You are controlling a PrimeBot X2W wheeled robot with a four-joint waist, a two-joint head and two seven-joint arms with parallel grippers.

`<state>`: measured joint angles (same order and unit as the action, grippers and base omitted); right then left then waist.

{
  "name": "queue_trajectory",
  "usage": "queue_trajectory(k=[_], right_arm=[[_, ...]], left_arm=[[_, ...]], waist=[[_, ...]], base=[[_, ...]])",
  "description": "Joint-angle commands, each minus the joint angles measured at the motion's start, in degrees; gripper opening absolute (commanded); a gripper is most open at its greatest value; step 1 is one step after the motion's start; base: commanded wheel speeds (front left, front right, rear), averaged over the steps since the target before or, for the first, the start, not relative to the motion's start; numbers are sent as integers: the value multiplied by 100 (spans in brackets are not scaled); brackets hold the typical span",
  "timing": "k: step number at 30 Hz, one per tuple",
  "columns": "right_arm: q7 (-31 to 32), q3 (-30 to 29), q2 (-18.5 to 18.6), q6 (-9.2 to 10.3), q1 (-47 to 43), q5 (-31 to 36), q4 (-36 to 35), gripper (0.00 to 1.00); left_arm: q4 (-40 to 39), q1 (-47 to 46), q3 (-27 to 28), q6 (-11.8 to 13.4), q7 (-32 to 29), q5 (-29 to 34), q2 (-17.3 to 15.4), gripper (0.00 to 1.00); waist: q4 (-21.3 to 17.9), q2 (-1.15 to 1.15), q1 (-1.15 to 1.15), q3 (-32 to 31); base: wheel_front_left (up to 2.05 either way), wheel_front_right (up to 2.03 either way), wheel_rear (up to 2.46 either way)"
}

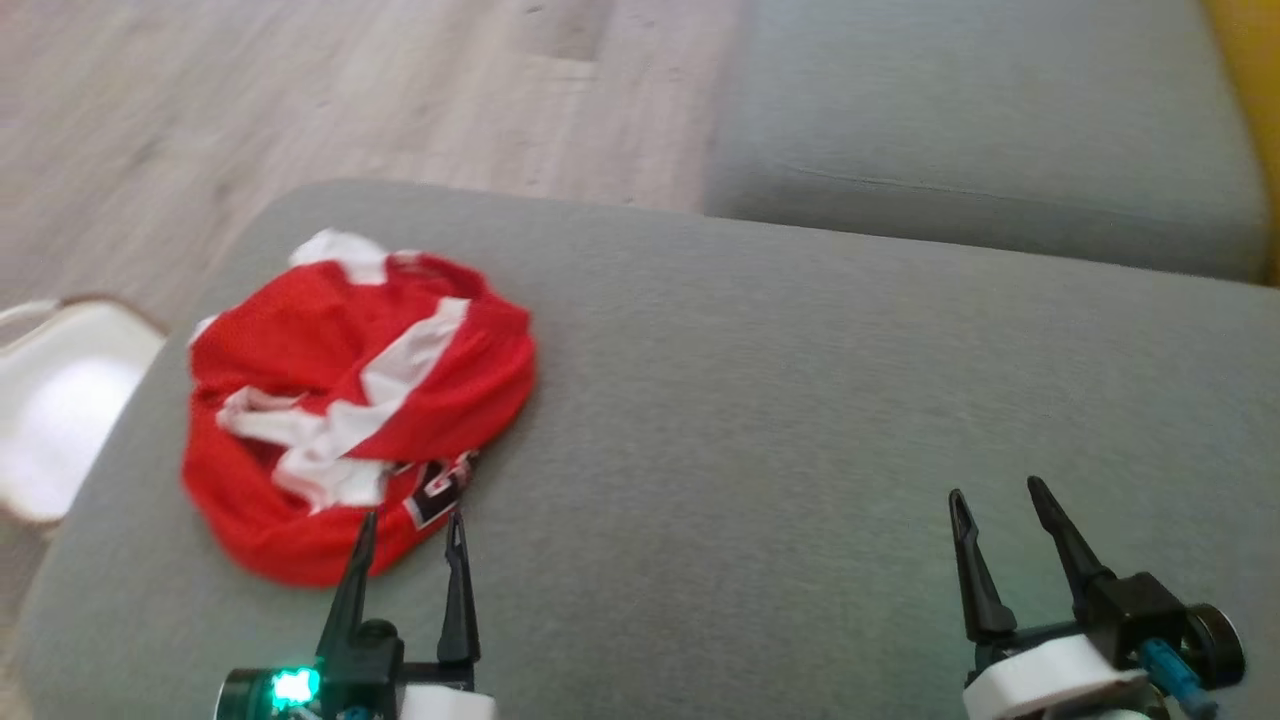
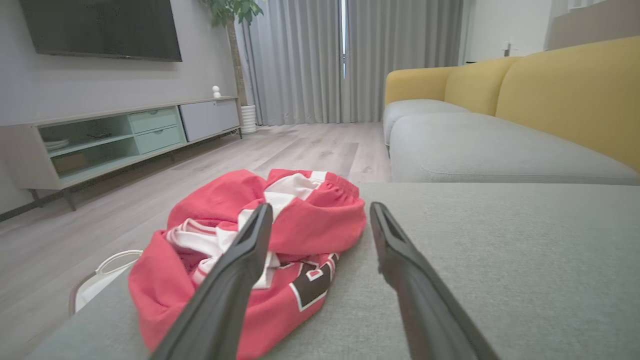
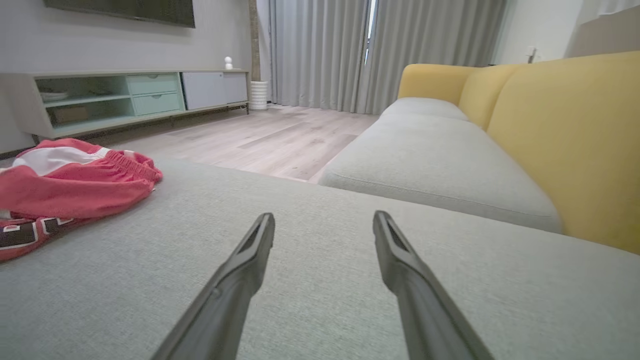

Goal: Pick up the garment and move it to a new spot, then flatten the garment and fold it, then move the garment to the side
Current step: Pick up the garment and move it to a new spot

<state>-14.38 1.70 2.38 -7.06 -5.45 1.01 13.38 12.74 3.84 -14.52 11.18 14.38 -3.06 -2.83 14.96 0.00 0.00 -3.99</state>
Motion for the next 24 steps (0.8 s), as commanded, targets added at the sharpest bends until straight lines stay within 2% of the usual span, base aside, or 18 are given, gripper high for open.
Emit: queue_trajectory(k=[1,11,20,24], right_arm=[[-62,134,50,-43,209,-3,-217,100],[-62,162,50,-43,281,-43,-195,100],[-62,276,50,-43,392,3,-151,100],[-62,210,50,-43,360,10,-171,100]], left_arm=[[-199,-307,212,36,62,-13,-5,100],[-339,-249,366,171,62,119,-16,100],[-498,-190,521,242,62,121,-21,100],[-503,-241,538,153,62,117,-61,100]], waist=[[369,0,0,86],[1219,0,0,158],[1312,0,0,256],[1346,0,0,312]], base=[[0,0,0],[0,0,0],[0,0,0],[0,0,0]])
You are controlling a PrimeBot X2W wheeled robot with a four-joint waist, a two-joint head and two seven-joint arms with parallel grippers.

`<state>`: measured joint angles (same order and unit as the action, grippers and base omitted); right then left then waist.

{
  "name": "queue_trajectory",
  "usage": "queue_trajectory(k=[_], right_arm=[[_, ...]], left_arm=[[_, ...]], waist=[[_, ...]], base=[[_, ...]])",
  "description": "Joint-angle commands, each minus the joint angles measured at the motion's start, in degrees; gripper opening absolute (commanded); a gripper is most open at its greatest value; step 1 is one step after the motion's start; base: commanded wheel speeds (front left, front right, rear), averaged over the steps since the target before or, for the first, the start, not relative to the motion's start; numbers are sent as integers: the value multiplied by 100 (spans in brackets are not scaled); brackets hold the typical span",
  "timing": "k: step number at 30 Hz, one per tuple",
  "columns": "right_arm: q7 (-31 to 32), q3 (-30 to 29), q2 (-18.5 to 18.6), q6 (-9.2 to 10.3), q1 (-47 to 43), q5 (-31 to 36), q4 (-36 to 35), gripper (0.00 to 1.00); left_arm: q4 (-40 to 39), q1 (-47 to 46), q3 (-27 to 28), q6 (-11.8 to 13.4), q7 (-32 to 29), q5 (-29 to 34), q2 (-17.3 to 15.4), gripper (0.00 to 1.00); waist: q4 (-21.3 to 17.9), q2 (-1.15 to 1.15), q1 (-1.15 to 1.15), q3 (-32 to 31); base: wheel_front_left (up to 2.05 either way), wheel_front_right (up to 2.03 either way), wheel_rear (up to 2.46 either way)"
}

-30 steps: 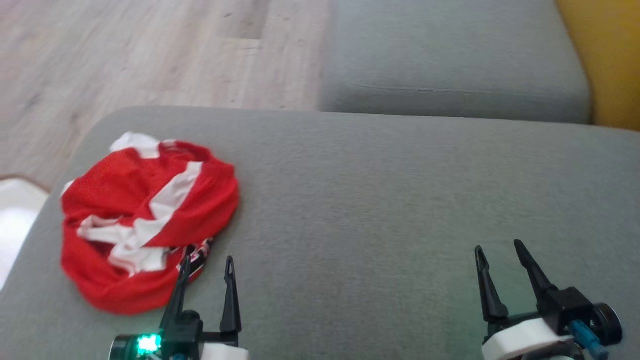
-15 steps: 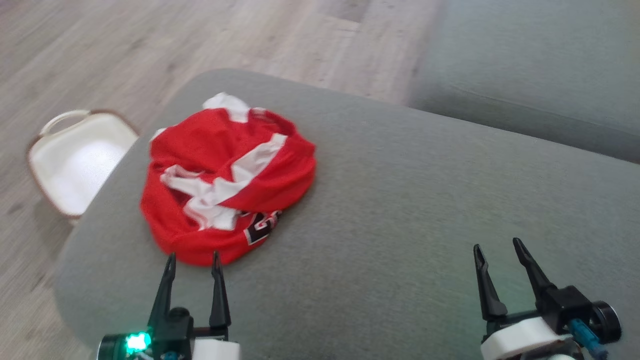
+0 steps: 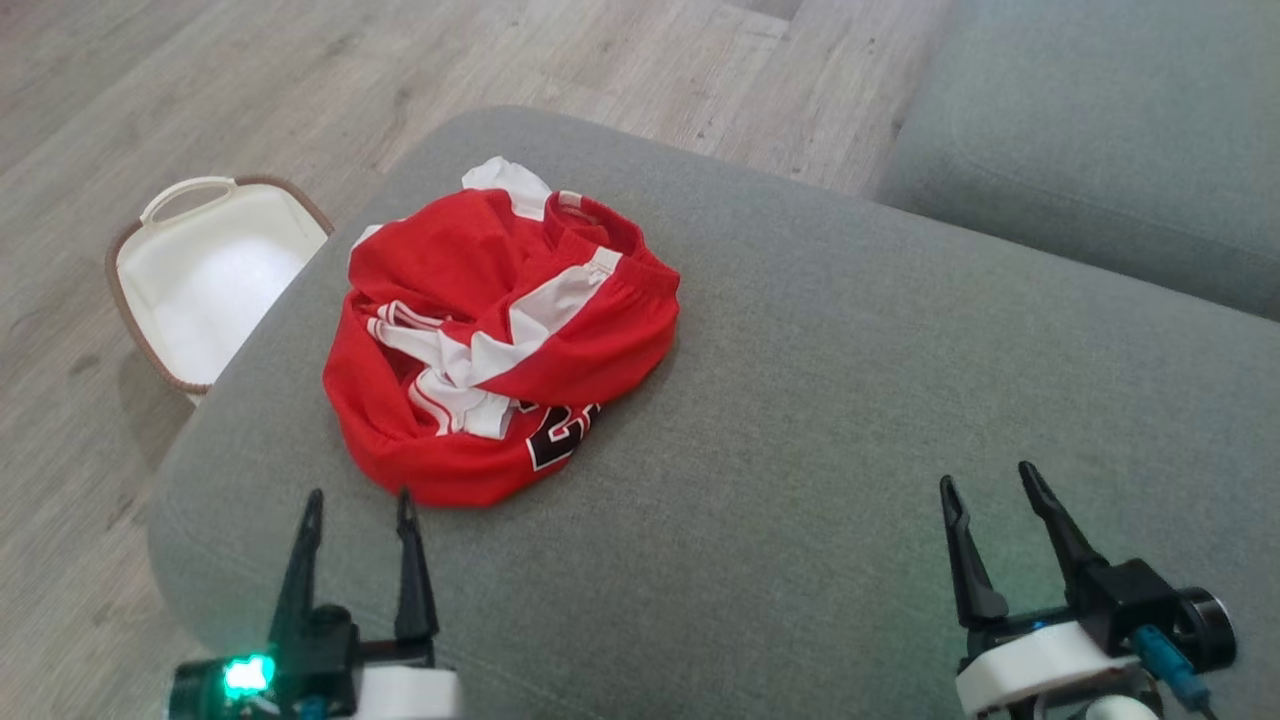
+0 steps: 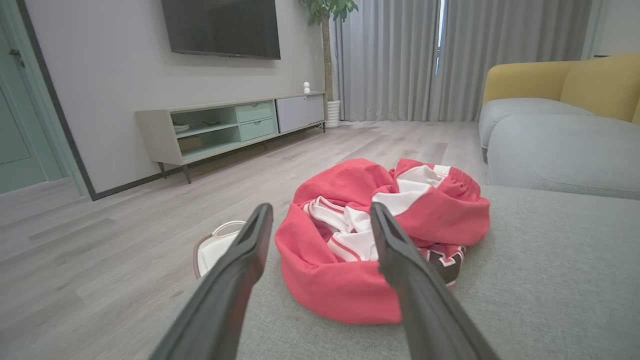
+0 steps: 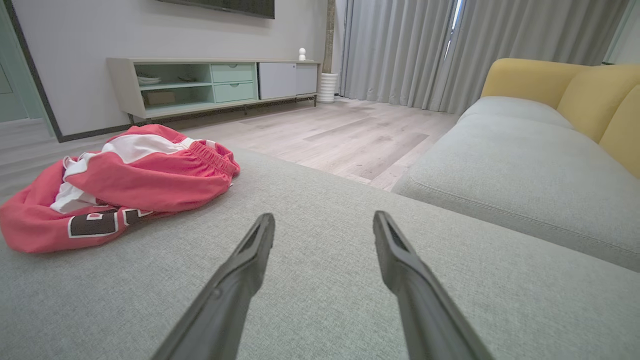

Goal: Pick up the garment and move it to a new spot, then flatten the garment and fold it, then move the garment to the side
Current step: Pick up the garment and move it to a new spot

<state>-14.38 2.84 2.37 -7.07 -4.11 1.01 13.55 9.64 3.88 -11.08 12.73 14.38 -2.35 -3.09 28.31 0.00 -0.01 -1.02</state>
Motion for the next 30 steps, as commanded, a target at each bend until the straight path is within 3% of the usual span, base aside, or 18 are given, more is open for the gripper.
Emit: queue_trajectory(k=[1,5,10,15,20,24,30], right_arm=[[-62,78,51,-42,212,19,-210,100],[-62,43,51,-42,196,245,-328,100],[-62,24,51,-42,399,699,-392,100],[-62,16,127,-42,563,1012,-435,100],[-62,-2,385,-42,561,1074,-530,100],[-62,-48,594,-42,493,1081,-632,100],[-62,-62,818,-42,497,1075,-853,100]], left_arm=[[-211,-304,240,-18,62,28,-63,100],[-352,-986,564,-184,62,-170,-253,100],[-185,-2352,612,-712,-133,-358,-613,100],[403,-3736,330,-1392,-1045,-416,-958,100],[1327,-4827,-113,-1827,-2095,-450,-1014,100],[2212,-5460,-528,-1986,-2721,-715,-893,100],[3333,-5878,-1212,-2018,-3328,-1363,-754,100]], waist=[[10,0,1,47],[-42,0,1,449],[-162,0,1,1016],[-326,0,1,1420],[-423,0,1,1713],[-448,0,1,1932],[-523,0,1,2320]], base=[[0,0,0],[0,0,0],[0,0,0],[0,0,0],[0,0,0],[0,0,0],[0,0,0]])
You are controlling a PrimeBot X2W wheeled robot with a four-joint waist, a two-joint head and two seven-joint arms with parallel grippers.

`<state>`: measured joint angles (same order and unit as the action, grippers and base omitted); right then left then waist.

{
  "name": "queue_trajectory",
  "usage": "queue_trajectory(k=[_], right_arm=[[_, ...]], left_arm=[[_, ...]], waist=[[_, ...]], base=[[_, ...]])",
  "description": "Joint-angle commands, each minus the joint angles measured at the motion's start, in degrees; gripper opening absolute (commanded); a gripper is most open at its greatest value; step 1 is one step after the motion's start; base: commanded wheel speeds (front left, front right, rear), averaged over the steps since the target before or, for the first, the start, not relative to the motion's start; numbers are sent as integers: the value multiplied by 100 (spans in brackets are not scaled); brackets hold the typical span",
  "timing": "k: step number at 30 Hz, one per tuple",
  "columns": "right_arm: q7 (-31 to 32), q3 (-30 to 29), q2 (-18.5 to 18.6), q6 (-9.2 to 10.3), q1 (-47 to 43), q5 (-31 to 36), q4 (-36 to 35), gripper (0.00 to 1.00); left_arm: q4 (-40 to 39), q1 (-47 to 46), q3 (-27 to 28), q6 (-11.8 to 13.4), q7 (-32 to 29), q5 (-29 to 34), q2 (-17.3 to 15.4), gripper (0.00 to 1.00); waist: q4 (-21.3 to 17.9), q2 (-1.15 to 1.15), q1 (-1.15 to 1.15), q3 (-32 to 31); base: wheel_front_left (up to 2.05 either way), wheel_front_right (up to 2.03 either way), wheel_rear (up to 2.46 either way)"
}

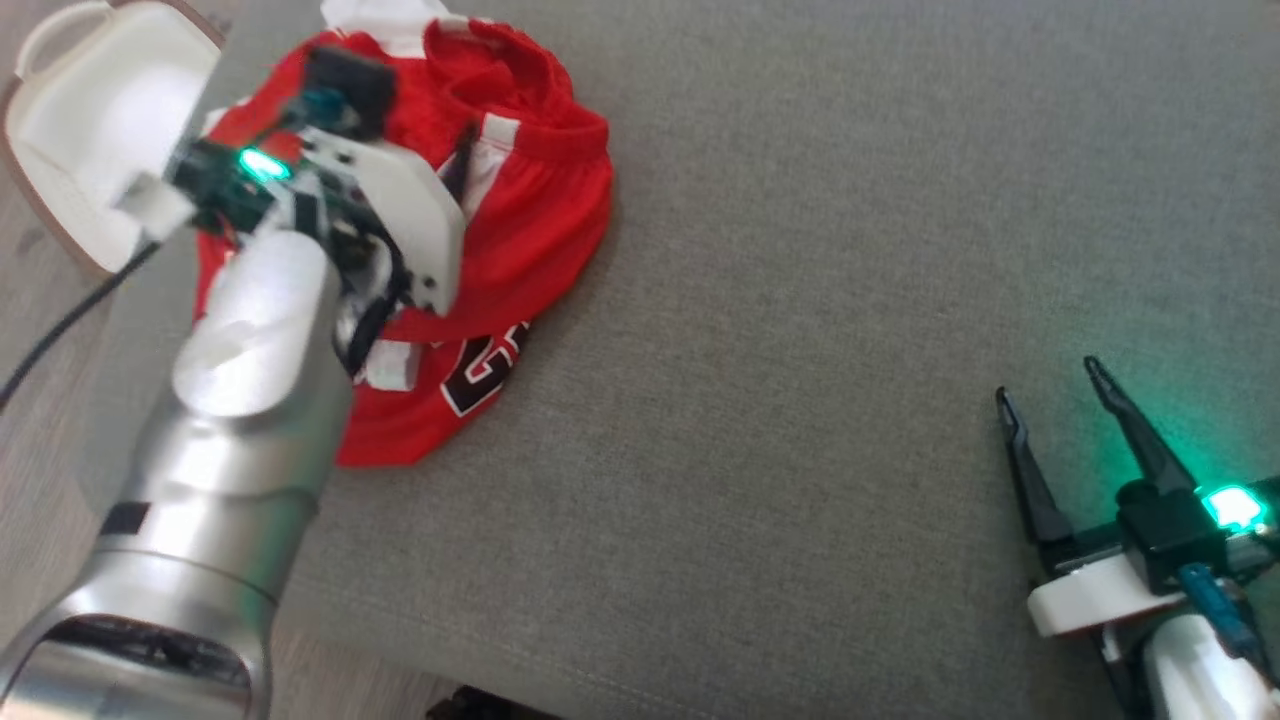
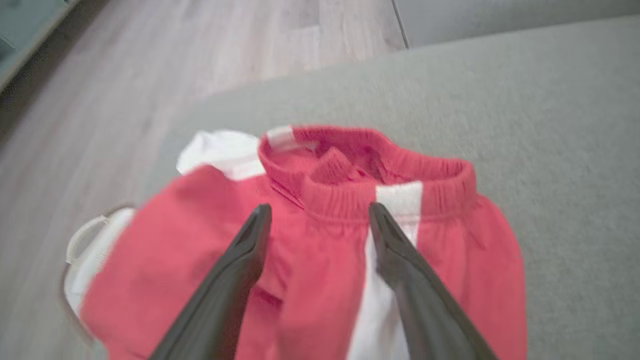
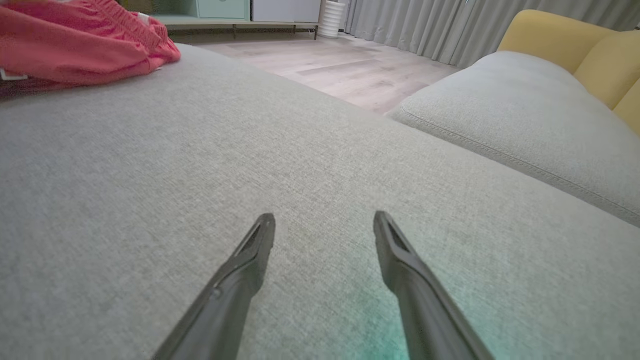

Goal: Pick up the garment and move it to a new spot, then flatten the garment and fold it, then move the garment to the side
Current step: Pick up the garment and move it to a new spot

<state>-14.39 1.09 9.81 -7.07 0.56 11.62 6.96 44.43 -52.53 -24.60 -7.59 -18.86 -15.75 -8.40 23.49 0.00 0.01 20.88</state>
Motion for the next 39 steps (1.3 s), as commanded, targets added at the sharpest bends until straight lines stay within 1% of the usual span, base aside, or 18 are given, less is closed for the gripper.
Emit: queue_trajectory(k=[1,4,5,7,8,9,10,13,15,18,22,26,30,33,36,39], right_arm=[[-61,111,111,-42,46,10,-232,100],[-61,78,231,-42,109,2,-339,100],[-61,78,231,-42,109,2,-339,100],[-61,51,297,-42,150,-1,-394,100],[-61,39,319,-42,168,-2,-412,100],[-61,26,335,-42,187,-1,-427,100],[-61,13,343,-42,203,0,-437,100],[-61,14,320,-42,255,-4,-423,100],[-61,49,268,-42,279,-21,-372,100],[-61,127,149,-42,319,-64,-285,100],[-61,216,-79,-42,354,-126,-140,100],[-61,276,-350,-42,335,-209,5,100],[-61,312,-565,-42,272,-310,120,100],[-61,326,-652,-42,235,-400,171,100],[-61,316,-685,-42,182,-502,194,100],[-61,424,-689,-42,155,-783,192,100]], left_arm=[[-46,-278,25,13,-10,-139,-236,100],[226,-383,-243,12,45,-497,-226,100],[226,-383,-243,12,45,-497,-226,100],[391,-424,-441,11,59,-695,-216,100],[461,-438,-551,11,66,-783,-217,90],[499,-457,-664,11,109,-881,-224,44],[511,-477,-794,11,171,-986,-232,0],[489,-610,-1091,11,639,-1167,-402,0],[489,-696,-1127,11,999,-1391,-462,0],[520,-902,-1184,11,1543,-1547,-653,0],[468,-1152,-1403,10,1864,-1750,-826,0],[54,-1381,-1798,10,2107,-1904,-1046,0],[-557,-1575,-2247,10,2232,-2170,-1287,0],[-986,-1748,-2551,10,2277,-2335,-1450,0],[-1302,-1915,-2793,10,2304,-2460,-1544,0],[-1438,-2077,-2854,10,2415,-2514,-1569,0]], waist=[[-52,0,-1,205],[-58,0,-1,432],[-58,0,-1,432],[-63,0,-1,540],[-68,0,-1,577],[-74,0,-1,610],[-77,0,-1,625],[-111,0,-1,593],[-147,0,-1,488],[-235,0,-1,237],[-398,0,-1,-217],[-617,0,-1,-715],[-927,0,-1,-1166],[-1244,0,-1,-1437],[-1599,0,-1,-1623],[-2030,0,-1,-1745]], base=[[0,0,0],[0,0,0],[0,0,0],[0,0,0],[0,0,0],[0,0,0],[0,0,0],[0,0,0],[0,0,0],[0,0,0],[0,0,0],[0,0,0],[0,0,0],[0,0,0],[0,0,0],[0,0,0]])
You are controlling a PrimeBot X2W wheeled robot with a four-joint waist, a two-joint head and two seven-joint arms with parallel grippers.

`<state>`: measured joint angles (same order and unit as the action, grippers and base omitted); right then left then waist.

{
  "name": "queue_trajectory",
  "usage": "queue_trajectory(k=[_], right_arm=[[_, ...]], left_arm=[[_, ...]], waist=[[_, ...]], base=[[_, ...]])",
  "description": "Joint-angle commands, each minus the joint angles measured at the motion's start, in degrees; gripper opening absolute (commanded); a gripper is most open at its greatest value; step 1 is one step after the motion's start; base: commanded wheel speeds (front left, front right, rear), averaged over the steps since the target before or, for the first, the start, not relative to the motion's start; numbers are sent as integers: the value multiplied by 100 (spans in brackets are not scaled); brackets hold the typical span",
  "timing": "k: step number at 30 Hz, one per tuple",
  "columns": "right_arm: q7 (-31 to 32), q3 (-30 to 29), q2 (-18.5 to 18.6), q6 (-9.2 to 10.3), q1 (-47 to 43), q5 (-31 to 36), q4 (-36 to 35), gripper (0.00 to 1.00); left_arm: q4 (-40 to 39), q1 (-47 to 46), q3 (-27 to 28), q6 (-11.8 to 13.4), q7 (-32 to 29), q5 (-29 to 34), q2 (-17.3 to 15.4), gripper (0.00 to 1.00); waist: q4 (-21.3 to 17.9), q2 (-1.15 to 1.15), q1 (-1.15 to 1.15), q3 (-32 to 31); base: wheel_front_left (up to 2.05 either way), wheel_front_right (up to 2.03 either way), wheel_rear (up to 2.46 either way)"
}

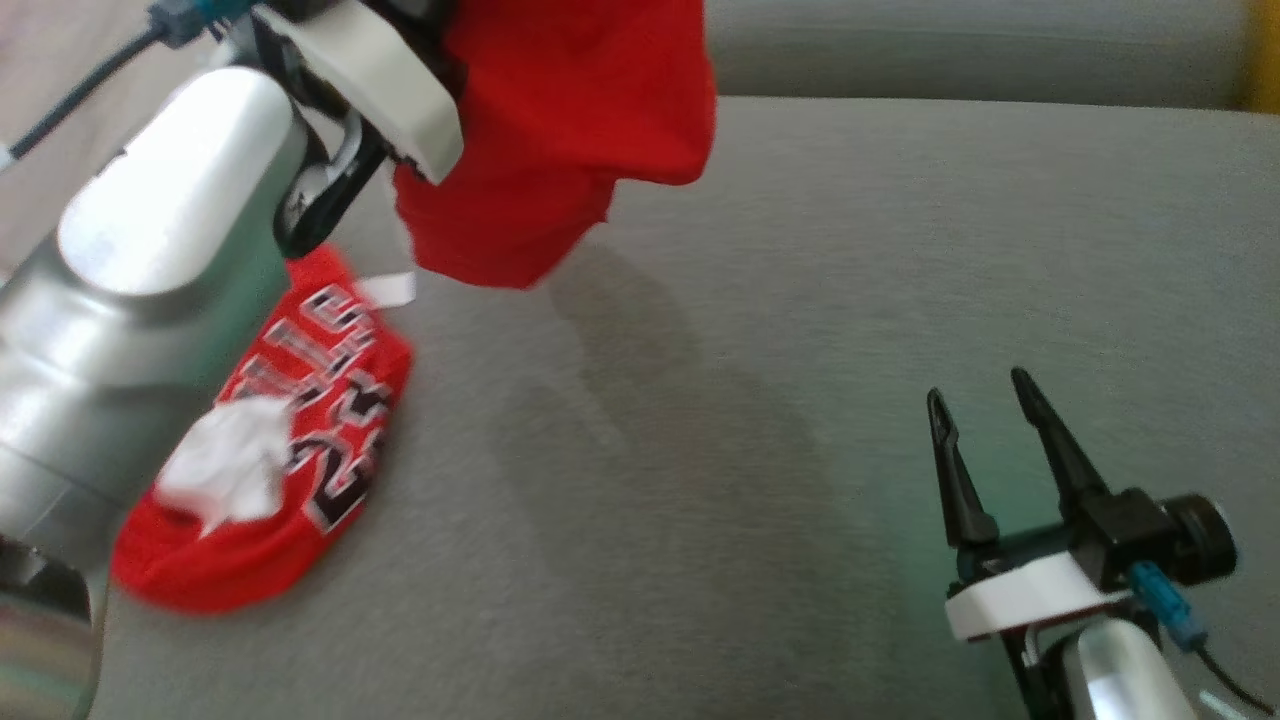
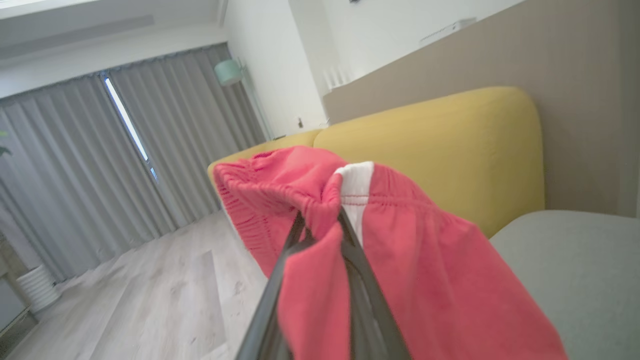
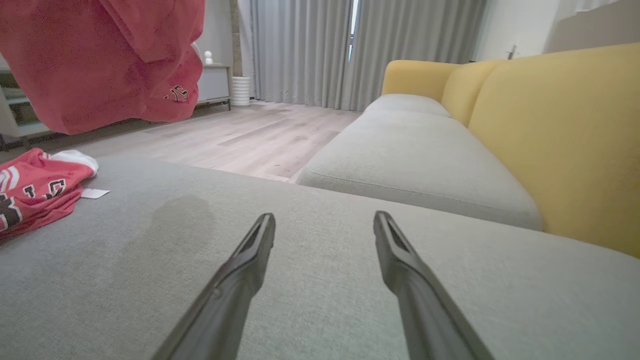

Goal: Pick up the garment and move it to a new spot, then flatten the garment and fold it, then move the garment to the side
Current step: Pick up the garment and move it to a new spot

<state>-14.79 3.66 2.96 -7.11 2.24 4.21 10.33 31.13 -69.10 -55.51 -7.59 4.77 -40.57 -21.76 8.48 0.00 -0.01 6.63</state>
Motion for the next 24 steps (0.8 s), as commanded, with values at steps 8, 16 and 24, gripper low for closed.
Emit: queue_trajectory(k=[8,16,24], right_arm=[[-21,320,-7,-37,17,-408,-163,100],[-21,483,-8,-37,229,-612,-238,100],[-21,552,-8,-37,315,-731,-265,100]], left_arm=[[-104,-624,233,36,539,-29,277,0],[509,-19,-18,160,919,111,904,0],[1017,1679,606,713,1019,201,1311,0]], waist=[[-1664,0,1,-235],[-2419,0,1,233],[-2675,0,1,587]], base=[[0,0,0],[0,0,0],[0,0,0]])
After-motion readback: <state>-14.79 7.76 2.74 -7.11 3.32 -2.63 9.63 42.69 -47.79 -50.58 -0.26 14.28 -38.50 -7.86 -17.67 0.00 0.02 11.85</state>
